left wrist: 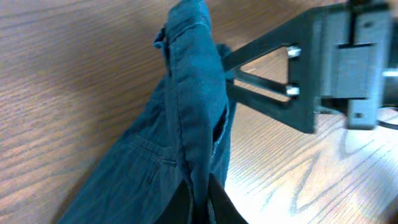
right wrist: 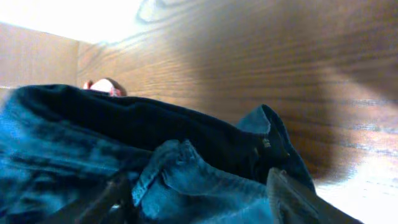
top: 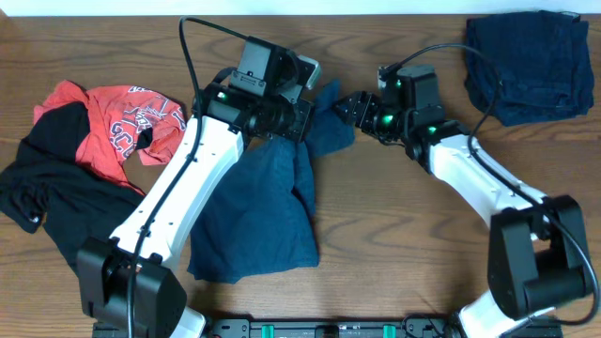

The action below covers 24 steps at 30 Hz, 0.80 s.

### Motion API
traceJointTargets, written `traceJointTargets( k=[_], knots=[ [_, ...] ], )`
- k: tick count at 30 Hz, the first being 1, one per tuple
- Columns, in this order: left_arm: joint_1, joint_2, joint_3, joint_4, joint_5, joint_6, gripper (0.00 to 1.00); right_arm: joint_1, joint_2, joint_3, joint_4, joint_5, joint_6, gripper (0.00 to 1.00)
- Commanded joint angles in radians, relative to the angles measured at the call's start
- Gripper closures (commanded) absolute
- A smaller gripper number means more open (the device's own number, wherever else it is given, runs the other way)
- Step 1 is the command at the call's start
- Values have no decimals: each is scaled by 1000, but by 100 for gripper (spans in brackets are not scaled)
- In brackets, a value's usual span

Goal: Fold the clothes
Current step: 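Grasp the hanging shorts leg with the right gripper near the left gripper, then swing the shorts with both grippers and drop them flat mid-table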

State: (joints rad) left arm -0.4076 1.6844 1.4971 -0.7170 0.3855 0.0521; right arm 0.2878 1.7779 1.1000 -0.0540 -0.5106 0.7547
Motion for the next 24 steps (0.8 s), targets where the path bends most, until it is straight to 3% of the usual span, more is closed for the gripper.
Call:
traceJointTargets(
  k=[1,2,4,5,11,13,17,20,24],
  knots=[
    [-11,-4,-2,11,-22,7,94,8,22,10,-2,1,18,45],
    [-13,-4,-2,13,-26,7,94,8,22,10,-10,2,18,55],
    [-15,-4,-2,17,-38,7,94,8,20,10,-29,1,14,91],
    [-15,-4,-2,18,-39,7,94,7,19,10,-38,1,11,99],
    [-14,-5,-1,50,-39,7,91,-13,18,10,-182,7,-130,99],
    [-14,-5,-1,53,-39,7,77,-32,18,10,-262,19,-164,99],
    [-14,-5,-1,59,-39,7,33,-73,18,10,-406,76,-219,99],
    [-14,-7,4,84,-38,6,24,-97,18,10,-451,93,-256,99],
    [-14,-7,28,95,-27,35,20,-120,18,10,-481,97,-299,99]
  ],
)
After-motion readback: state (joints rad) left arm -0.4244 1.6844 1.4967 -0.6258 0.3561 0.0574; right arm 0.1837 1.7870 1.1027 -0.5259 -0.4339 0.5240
